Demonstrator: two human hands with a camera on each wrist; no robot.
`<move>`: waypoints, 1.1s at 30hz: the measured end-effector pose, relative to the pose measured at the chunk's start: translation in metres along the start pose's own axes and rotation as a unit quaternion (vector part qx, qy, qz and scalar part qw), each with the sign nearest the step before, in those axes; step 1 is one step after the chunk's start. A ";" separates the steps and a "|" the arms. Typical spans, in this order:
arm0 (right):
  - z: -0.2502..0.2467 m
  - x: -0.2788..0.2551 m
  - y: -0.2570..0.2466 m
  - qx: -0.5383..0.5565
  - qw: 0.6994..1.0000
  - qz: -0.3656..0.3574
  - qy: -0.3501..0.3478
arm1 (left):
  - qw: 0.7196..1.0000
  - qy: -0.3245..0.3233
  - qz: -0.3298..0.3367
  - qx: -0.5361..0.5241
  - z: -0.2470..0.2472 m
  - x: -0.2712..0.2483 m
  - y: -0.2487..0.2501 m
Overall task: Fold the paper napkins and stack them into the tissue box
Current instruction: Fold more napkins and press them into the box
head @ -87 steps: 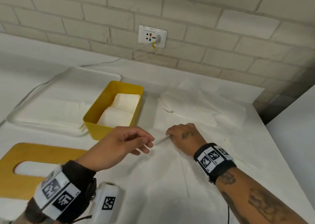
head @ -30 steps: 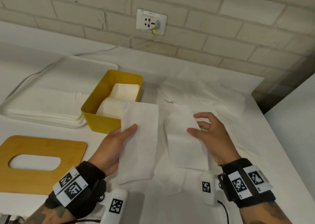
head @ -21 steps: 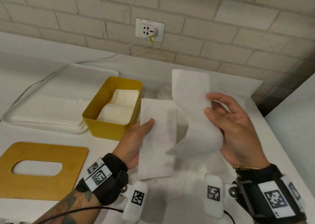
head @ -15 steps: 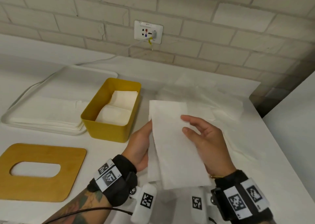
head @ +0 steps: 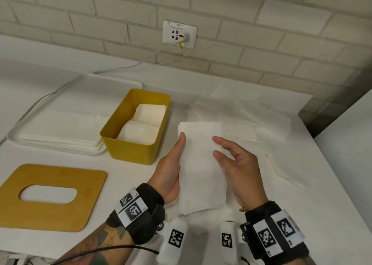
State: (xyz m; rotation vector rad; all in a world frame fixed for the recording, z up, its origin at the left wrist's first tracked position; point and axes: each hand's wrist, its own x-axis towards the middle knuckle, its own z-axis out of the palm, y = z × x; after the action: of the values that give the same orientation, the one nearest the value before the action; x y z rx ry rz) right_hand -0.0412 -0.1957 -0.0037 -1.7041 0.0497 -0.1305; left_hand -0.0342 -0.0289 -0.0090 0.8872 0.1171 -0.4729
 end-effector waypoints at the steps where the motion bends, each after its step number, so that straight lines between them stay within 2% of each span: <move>1: 0.002 0.000 0.000 0.000 1.000 0.003 0.002 | 1.000 0.000 -0.003 0.003 -0.001 -0.001 0.000; 8: 0.009 -0.003 0.004 0.000 1.000 0.018 -0.010 | 1.000 0.004 -0.003 0.023 -0.011 0.002 -0.001; 12: 0.004 -0.010 0.006 0.027 0.998 0.026 -0.060 | 0.999 0.025 0.017 0.011 -0.008 0.005 0.000; 17: -0.035 -0.024 0.008 -0.077 0.988 0.088 -0.101 | 0.997 0.062 0.052 0.009 -0.016 0.013 0.007; 19: -0.065 -0.017 0.002 -0.146 0.982 0.096 -0.069 | 0.996 0.065 0.058 0.006 -0.018 0.014 0.007; 21: -0.099 -0.002 -0.004 -0.243 0.967 0.076 -0.024 | 0.996 0.065 0.053 0.004 -0.016 0.014 0.005; 23: -0.129 0.014 -0.006 -0.361 0.931 0.045 -0.015 | 0.996 0.069 0.047 0.008 -0.013 0.013 0.002; 24: -0.140 0.021 -0.004 -0.432 0.901 0.037 -0.033 | 0.996 0.073 0.044 0.010 -0.011 0.012 0.001; 27: -0.157 0.035 0.006 -0.617 0.775 0.053 -0.130 | 0.996 0.079 0.034 0.012 -0.007 0.010 -0.002; 29: -0.159 0.039 0.013 -0.679 0.713 0.057 -0.167 | 0.996 0.081 0.028 0.011 -0.006 0.008 -0.003; 30: -0.159 0.041 0.017 -0.692 0.700 0.049 -0.173 | 0.996 0.083 0.025 0.010 -0.006 0.007 -0.003; 33: -0.157 0.044 0.025 -0.708 0.690 0.005 -0.152 | 0.996 0.086 0.018 0.008 -0.006 0.004 -0.003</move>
State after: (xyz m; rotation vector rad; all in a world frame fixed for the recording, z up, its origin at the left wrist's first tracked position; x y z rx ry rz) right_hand -0.0143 -0.3586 -0.0049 -3.2773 -0.1319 0.3087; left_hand -0.0314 -0.0271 -0.0159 0.9430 0.2550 -0.3628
